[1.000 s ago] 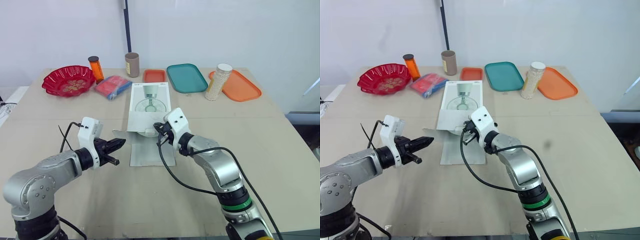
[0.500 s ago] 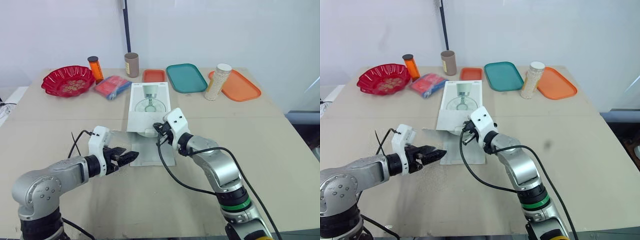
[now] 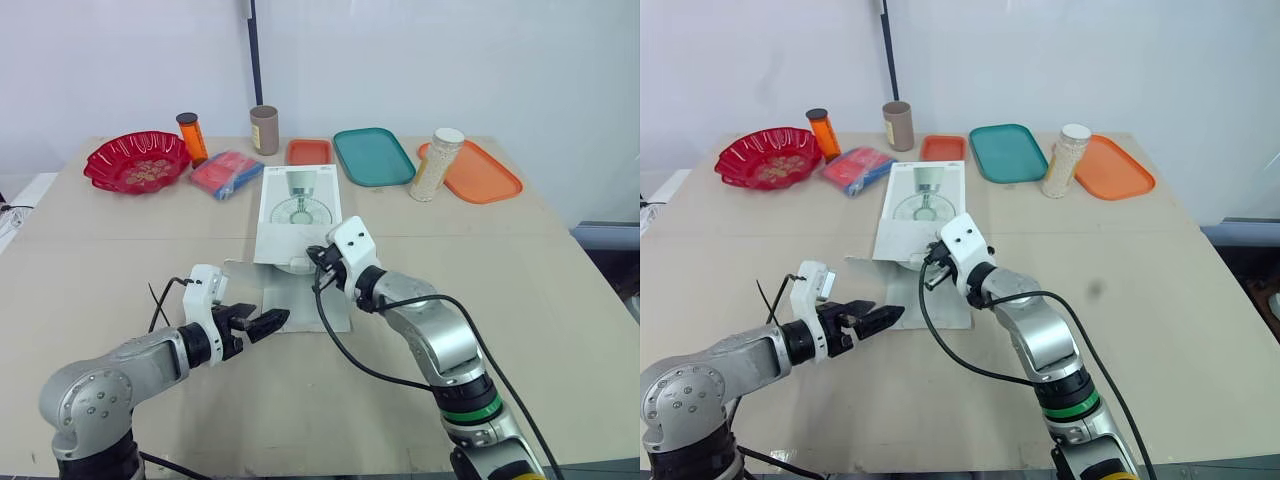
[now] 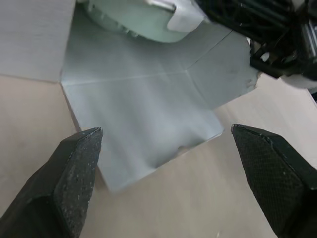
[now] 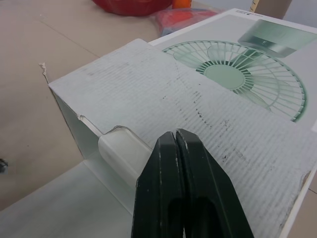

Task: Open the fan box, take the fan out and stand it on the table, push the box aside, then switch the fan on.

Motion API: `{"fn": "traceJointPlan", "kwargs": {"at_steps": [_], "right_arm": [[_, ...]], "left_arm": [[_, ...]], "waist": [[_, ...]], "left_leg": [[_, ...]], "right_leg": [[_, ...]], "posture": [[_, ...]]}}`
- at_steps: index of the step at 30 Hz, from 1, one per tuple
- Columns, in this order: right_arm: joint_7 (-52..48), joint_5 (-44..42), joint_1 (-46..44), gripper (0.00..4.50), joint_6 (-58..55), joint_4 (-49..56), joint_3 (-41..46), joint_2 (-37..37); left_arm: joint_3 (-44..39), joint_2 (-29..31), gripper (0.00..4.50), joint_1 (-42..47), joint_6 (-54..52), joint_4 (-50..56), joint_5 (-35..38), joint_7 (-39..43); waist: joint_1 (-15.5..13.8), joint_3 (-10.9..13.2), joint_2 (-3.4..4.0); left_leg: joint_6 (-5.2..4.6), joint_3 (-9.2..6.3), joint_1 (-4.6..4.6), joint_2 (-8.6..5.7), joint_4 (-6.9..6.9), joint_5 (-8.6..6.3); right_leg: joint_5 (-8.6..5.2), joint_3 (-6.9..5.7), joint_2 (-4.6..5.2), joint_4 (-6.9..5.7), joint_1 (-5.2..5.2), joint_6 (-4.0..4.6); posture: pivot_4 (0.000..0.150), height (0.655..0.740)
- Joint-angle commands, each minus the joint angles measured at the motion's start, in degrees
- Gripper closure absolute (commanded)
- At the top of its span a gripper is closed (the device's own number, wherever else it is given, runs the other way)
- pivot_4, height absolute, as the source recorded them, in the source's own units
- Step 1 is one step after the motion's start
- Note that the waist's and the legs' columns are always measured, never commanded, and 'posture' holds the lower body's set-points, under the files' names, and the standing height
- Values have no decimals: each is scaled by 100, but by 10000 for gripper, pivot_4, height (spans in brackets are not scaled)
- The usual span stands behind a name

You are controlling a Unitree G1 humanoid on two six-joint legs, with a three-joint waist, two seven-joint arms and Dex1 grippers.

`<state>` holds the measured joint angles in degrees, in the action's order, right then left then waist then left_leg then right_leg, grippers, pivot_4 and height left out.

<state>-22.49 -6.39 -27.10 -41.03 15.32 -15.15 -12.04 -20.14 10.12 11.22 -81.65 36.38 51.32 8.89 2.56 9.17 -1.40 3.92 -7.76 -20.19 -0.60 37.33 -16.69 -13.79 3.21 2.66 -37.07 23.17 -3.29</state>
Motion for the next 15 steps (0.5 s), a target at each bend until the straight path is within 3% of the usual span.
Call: {"fn": "traceJointPlan", "kwargs": {"at_steps": [1, 9, 15], "right_arm": [[-42, 29, 152, 45000, -172, -137, -129, -28], [-18, 41, 169, 45000, -229, -77, -114, -70], [8, 48, 195, 45000, -268, -26, -117, -79]], "left_arm": [[242, -20, 395, 82, 326, -106, -202, -136], [647, -444, 395, 350, 911, -741, -792, -657], [690, -830, 395, 431, 1199, -954, -719, -648]], "waist": [[0, -3, -5], [-3, -6, -6], [-2, -9, -8]], "left_leg": [[1, 0, 0, 0, 0, 0], [1, 0, 0, -1, -2, 0], [2, 0, -1, -1, -2, 0]], "right_leg": [[0, 0, 0, 1, 0, 0], [0, -1, 0, 2, 0, 0], [-1, -1, 1, 3, 0, -1]], "posture": [[1500, 7400], [1500, 7400], [1500, 7400]]}}
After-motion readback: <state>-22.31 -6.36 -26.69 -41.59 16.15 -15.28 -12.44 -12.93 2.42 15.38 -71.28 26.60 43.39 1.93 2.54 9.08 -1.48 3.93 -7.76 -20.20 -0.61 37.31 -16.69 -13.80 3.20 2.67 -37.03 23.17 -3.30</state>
